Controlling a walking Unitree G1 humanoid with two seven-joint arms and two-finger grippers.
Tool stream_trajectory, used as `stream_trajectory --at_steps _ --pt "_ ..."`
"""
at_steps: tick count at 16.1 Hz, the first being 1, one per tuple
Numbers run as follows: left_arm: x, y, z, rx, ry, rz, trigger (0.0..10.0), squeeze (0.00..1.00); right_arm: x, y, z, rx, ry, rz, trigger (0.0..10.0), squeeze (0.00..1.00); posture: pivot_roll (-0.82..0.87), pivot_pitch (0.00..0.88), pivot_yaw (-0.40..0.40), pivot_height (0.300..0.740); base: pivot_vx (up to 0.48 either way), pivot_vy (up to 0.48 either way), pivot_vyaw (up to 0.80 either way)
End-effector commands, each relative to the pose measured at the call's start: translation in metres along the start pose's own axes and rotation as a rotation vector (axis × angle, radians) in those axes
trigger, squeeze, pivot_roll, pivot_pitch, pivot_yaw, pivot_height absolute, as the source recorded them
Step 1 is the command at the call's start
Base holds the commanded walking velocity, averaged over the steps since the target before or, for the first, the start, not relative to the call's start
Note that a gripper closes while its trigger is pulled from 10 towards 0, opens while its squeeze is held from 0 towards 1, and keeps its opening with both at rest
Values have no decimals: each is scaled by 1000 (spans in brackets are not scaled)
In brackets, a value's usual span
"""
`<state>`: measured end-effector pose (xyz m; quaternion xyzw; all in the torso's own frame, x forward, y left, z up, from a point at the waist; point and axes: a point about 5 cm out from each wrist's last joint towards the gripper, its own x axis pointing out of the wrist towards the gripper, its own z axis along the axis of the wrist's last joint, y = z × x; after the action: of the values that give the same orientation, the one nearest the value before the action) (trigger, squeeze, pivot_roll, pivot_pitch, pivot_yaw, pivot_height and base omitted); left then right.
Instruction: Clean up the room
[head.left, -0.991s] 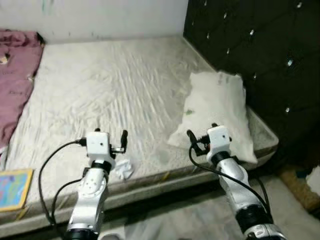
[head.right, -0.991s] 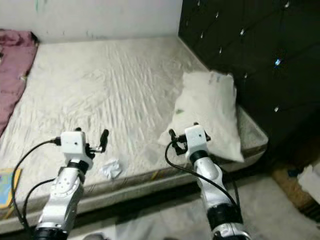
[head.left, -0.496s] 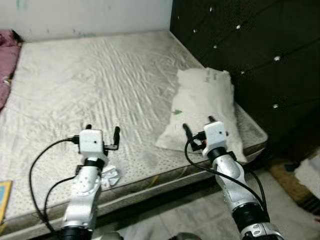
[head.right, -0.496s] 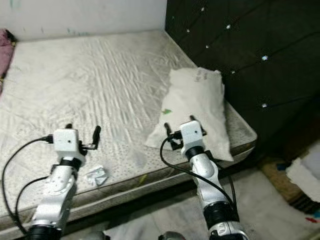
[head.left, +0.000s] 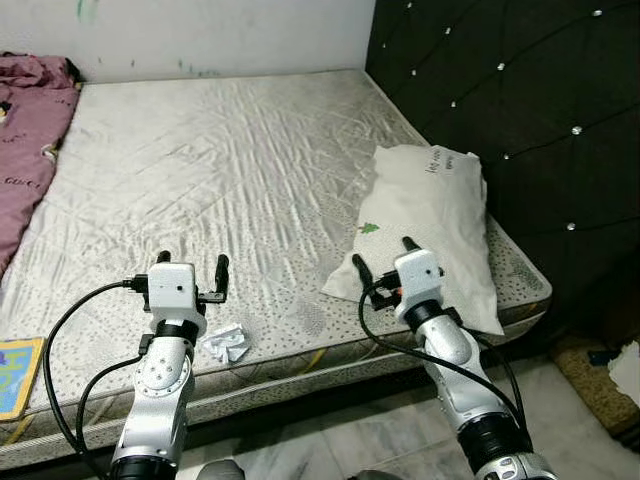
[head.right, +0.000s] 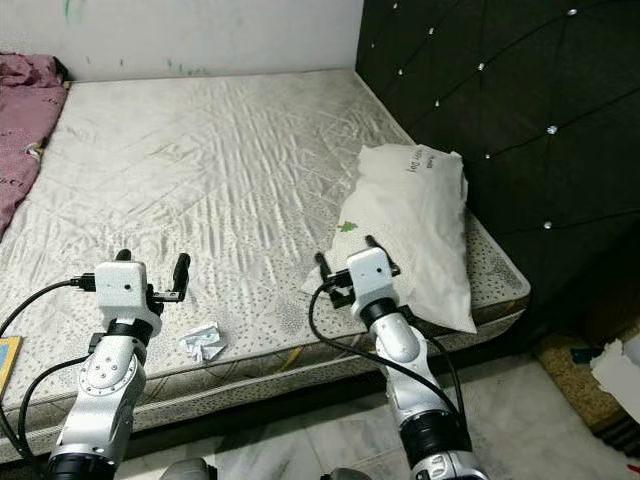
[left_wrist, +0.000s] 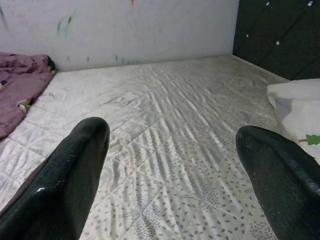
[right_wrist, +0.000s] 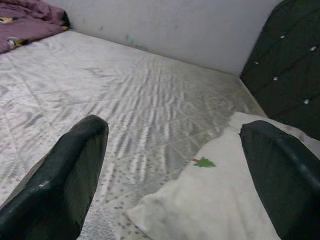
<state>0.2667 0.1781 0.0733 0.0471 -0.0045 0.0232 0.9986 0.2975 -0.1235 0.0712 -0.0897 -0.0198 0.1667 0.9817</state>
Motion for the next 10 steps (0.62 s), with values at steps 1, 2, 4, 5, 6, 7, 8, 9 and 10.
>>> stream_trajectory --at_steps 1,2,4,5,6,7,8,9,10 --pt "1 0 -2 9 24 1 10000 0 1 -7 1 8 8 -45 10000 0 60 41 -73 740 0 0 0" --pt "0 -1 -2 25 37 1 10000 0 1 -10 0 9 26 -72 10000 0 60 41 -73 740 0 0 0" --pt "0 -2 -3 31 47 -6 10000 0 3 -8 1 -35 26 -70 10000 0 61 43 -68 740 0 0 0" --pt "0 -2 -4 12 51 -13 10000 0 4 -8 0 -64 44 -78 10000 0 61 42 -67 740 0 0 0" --pt "1 -2 -5 0 59 -23 10000 0 3 -6 0 -55 39 -62 10000 0 59 41 -66 740 0 0 0" --pt "1 -3 -5 1 60 -26 10000 0 3 -5 0 -35 36 -53 10000 0 60 40 -66 740 0 0 0" --pt "1 -3 -5 3 62 -27 10000 0 3 -4 0 -29 31 -50 10000 0 60 41 -65 740 0 0 0" --pt "1 -3 -6 6 68 -25 10000 0 3 -5 -2 -15 50 -53 10000 0 61 40 -65 740 0 0 0" --pt "1 -3 -6 5 69 -23 10000 0 3 -5 -3 -6 51 -60 10000 0 61 40 -65 740 0 0 488"
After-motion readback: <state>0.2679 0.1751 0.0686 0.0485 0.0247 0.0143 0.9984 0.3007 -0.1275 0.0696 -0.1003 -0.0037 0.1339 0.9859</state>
